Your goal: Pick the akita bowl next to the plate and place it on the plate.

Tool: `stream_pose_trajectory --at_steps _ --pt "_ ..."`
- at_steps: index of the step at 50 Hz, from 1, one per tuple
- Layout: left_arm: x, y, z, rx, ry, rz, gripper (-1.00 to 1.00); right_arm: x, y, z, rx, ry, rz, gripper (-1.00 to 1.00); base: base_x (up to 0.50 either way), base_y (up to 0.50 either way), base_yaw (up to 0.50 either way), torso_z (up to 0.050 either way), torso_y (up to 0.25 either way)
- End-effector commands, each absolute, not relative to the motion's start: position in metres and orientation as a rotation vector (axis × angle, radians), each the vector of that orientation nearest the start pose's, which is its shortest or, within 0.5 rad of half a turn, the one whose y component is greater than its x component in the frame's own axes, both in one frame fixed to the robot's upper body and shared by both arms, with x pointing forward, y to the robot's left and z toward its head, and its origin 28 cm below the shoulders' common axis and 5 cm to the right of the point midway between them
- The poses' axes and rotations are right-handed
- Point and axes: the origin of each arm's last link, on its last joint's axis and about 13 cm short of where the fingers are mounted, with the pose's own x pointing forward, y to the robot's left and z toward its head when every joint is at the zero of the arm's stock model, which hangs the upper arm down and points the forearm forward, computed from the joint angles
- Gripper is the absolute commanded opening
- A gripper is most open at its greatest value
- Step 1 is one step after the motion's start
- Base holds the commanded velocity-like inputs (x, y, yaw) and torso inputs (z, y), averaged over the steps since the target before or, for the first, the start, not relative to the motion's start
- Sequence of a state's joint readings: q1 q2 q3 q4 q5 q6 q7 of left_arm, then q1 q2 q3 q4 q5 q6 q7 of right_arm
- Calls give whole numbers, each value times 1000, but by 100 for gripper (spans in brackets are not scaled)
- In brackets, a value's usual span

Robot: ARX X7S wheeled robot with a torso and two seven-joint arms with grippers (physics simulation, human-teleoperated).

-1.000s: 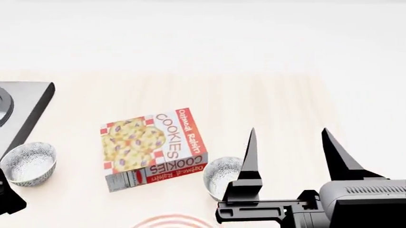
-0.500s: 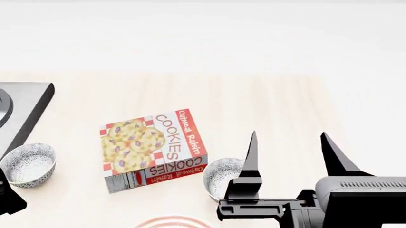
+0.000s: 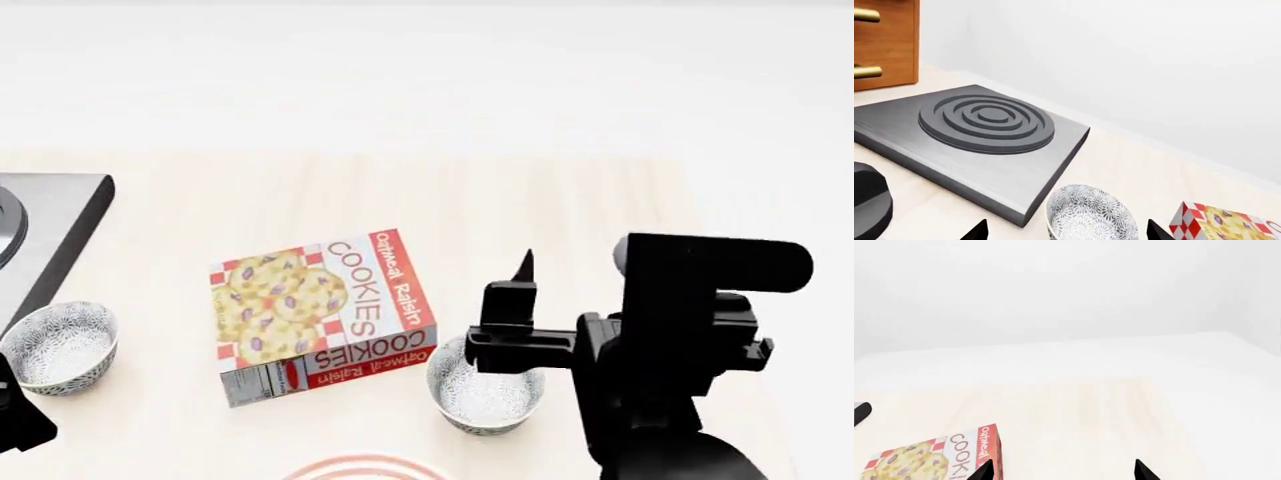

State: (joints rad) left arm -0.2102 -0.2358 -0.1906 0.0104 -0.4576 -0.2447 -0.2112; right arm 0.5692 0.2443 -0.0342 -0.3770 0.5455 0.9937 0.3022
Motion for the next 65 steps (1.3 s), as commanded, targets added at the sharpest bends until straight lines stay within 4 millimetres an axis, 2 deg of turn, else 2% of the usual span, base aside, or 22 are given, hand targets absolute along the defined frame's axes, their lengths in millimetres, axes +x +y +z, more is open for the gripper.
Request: stream_pose_trajectory --at_steps 1,21,32,49,65 --pt "253 292 66 -258 -13 332 100 313 -116 177 72 245 15 100 0 0 0 0 0" --pt "253 292 67 -257 -13 332 100 364 -111 175 96 536 44 100 0 0 0 0 0" --pt "253 292 66 -256 -13 332 100 379 -114 171 117 620 41 100 0 0 0 0 0" --pt "253 292 66 -258 -12 333 100 387 -113 159 129 701 65 100 0 0 0 0 0" --pt "253 292 67 -258 -10 333 100 391 -109 134 137 746 71 100 0 0 0 0 0"
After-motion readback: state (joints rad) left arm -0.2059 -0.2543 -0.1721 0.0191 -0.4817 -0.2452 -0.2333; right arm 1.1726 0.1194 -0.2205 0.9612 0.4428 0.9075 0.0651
